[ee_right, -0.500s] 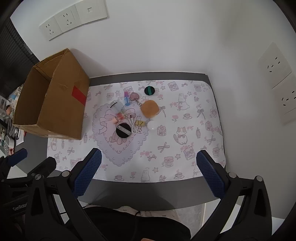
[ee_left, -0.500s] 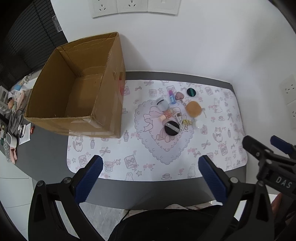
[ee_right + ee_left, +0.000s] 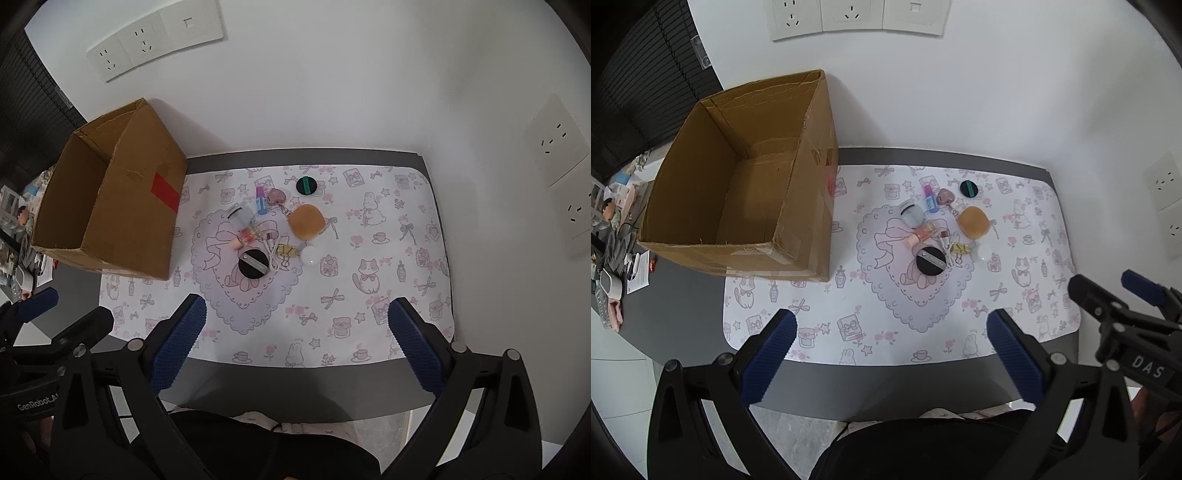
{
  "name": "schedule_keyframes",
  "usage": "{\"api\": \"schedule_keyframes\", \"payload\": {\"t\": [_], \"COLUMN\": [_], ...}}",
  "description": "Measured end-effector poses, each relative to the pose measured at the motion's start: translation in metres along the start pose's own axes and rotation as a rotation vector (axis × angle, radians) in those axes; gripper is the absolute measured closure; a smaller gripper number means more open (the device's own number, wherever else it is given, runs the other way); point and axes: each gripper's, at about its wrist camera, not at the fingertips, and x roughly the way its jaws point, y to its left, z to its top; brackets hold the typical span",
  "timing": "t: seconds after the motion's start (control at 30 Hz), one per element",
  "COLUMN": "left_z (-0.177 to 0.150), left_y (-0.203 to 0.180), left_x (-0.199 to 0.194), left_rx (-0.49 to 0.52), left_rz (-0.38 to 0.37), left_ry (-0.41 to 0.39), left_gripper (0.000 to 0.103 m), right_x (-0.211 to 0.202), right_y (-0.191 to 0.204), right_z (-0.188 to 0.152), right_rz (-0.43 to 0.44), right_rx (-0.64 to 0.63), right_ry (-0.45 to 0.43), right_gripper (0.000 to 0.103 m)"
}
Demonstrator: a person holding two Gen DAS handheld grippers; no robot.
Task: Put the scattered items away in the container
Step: 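Move both tools toward the scattered items on the mat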
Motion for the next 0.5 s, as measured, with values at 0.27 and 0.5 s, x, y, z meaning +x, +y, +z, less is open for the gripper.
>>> {"api": "schedule_keyframes", "payload": {"t": [0.27, 0.5], "left_z": [0.001, 0.012], "left_y": [-0.002, -0.013], "left_x": [-0.001, -0.013], "left_rx": [0.005, 0.039], "left_rz": [-0.003, 0.046], "left_ry": [-0.003, -0.064], "left_gripper": [0.0, 0.0], "right_x": [0.006, -0.002], "right_y": [-0.004, -0.008], "right_z": [-0.002, 0.002], "right_rz": [0.012, 0.012], "right_rx": [0.031, 0.053], "right_ry": [0.031, 0.021], "right_gripper": [0.005, 0.005]}}
